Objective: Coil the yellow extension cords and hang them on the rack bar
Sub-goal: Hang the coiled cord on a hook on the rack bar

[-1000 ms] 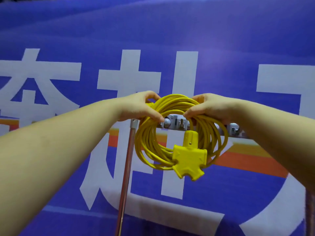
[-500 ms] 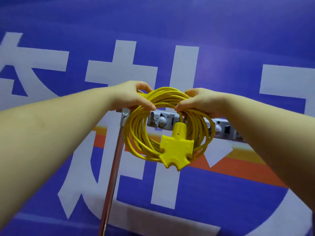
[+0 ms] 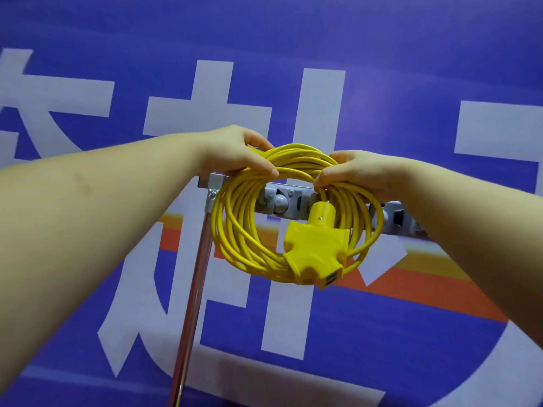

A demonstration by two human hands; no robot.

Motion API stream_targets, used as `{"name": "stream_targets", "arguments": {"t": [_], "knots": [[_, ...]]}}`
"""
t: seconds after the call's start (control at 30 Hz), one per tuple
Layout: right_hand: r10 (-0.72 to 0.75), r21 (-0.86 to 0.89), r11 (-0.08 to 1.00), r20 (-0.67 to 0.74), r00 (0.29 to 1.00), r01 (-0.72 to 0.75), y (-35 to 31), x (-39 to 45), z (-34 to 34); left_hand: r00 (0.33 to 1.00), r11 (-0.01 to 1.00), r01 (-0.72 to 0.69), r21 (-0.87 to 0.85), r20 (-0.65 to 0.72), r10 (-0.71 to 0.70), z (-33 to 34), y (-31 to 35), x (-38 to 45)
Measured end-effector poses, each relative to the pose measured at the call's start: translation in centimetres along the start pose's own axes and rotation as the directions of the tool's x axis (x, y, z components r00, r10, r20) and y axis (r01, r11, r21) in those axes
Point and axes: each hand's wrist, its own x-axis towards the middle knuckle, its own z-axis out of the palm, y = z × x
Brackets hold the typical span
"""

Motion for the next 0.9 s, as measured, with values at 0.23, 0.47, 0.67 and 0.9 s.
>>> {"name": "stream_targets", "arguments": {"t": [0.23,0.47,0.67,0.9], "knots": [[0.011,0.012,1.0,-0.008,1.0,-0.01,0.0,0.3,0.5,0.999,0.993,-0.035,0.111,0.005,0.035,-0.2,-0.2,0.6],[0.001,-0.05,0.999,-0.028,1.0,-0.002,0.0,0.4,0.6,0.999,0.996,-0.027,0.085,0.028,0.025,0.0,-1.0,0.4],[-0.001,-0.111,0.994,-0.067,0.998,-0.007,0.1,0.2,0.8,0.989,1.0,0.03,0.007,0.143,-0.031,0.4,-1.8,-0.8],[-0.023,-0.133,0.991,-0.093,0.995,0.01,-0.2,0.2,0.9,1.0,0.998,-0.01,0.061,0.018,0.009,1.3,-1.7,-1.9]]}}
